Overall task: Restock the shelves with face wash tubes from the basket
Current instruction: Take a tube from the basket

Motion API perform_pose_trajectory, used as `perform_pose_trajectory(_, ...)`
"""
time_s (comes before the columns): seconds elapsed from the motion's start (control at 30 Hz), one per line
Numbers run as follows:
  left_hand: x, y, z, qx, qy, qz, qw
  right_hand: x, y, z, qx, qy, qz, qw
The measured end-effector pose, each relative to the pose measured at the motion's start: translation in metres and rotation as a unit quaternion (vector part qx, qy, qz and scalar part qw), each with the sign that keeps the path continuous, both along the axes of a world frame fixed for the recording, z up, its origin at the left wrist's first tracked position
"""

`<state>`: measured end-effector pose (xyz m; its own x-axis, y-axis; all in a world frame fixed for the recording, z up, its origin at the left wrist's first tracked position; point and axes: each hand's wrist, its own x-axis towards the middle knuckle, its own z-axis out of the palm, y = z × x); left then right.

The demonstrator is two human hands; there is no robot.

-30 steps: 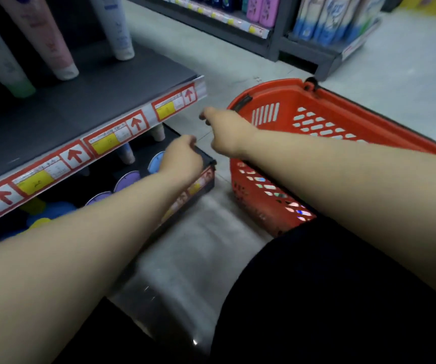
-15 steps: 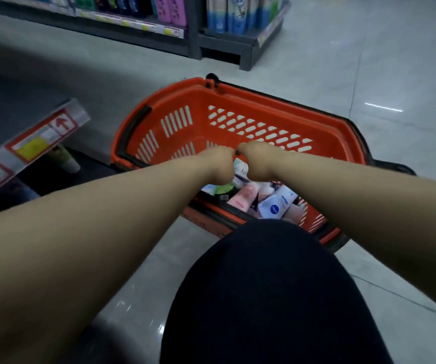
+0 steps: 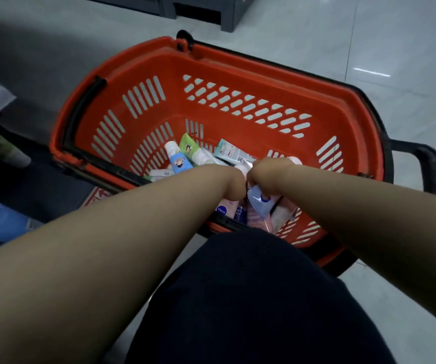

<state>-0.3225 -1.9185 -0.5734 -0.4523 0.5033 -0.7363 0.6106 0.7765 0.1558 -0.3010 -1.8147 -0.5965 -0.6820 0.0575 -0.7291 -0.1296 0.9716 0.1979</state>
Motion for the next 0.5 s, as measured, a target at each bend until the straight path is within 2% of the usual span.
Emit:
perform_pose_trajectory(0.07,0.002,-0.005,0.010,0.009,-0.013,0.063,0.998,0.002,0.005,0.006,-0.025,0.060,-0.036,0.997)
perform_pose_trajectory(0.13,0.001,-0.015,0.013,0.013,-0.072,0.148,0.986,0.006,0.008,0.016,-0.083,0.176,-0.090,0.977)
perform_pose_trajectory(0.2,-0.001,-0.022,0.016,0.061,-0.098,0.215,0.970,0.008,0.007,0.027,-0.159,0.284,-0.164,0.931)
perform_pose_trajectory(0.27,0.000,-0.025,0.024,0.160,-0.095,0.251,0.950,0.005,-0.002,0.039,-0.230,0.347,-0.223,0.881)
perform_pose_trajectory(0.33,0.005,-0.032,0.041,0.276,-0.088,0.281,0.915,-0.001,-0.018,0.055,-0.295,0.394,-0.263,0.830)
perform_pose_trajectory(0.43,0.003,-0.054,0.062,0.402,-0.031,0.323,0.856,-0.011,-0.049,0.079,-0.385,0.453,-0.307,0.743)
perform_pose_trajectory(0.5,0.000,-0.075,0.073,0.433,0.045,0.359,0.826,-0.018,-0.075,0.098,-0.426,0.480,-0.320,0.697)
